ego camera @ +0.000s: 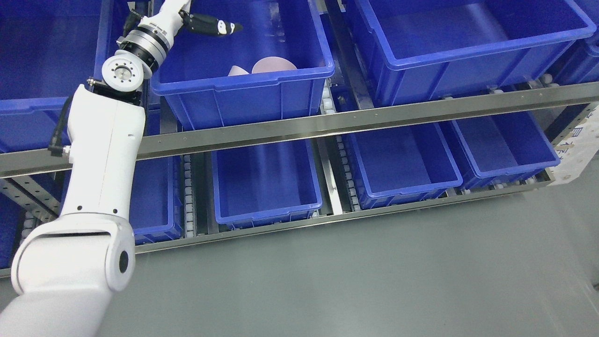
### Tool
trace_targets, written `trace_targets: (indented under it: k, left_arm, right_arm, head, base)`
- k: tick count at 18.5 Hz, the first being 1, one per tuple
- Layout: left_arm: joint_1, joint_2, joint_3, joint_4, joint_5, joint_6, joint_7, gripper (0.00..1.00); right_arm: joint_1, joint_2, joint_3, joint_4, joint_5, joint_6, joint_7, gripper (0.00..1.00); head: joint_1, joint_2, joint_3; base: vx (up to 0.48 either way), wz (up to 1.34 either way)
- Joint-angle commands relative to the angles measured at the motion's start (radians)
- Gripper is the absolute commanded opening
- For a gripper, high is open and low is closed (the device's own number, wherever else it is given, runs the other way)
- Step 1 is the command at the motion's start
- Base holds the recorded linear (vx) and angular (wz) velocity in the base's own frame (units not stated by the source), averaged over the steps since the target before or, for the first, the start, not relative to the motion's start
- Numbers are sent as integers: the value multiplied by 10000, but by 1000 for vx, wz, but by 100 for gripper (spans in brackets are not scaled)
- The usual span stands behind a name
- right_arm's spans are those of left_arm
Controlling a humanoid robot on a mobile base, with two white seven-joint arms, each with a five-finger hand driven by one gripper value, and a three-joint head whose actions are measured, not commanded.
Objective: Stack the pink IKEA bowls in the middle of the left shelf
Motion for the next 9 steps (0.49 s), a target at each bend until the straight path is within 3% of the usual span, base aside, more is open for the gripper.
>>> trace_targets:
  k: [1, 5, 9]
  left_arm:
    - [1203, -539, -2548, -3191, 3658, 71, 1726, 100]
    - [3045, -539, -5957, -5420, 3738, -37, 2985, 100]
    - [4915, -539, -7955, -6389, 3738, -618, 3418, 100]
  right_arm:
    - [292, -175, -108, -337, 0, 0, 6, 100]
    - [292, -175, -123, -337, 0, 0, 6, 100]
    - [292, -175, -123, -337, 0, 0, 6, 100]
  head:
    - [0, 0, 0]
    - [0, -1, 0]
    - [0, -1, 0]
  base:
    - [0, 0]
    - [0, 0]
    - [0, 0]
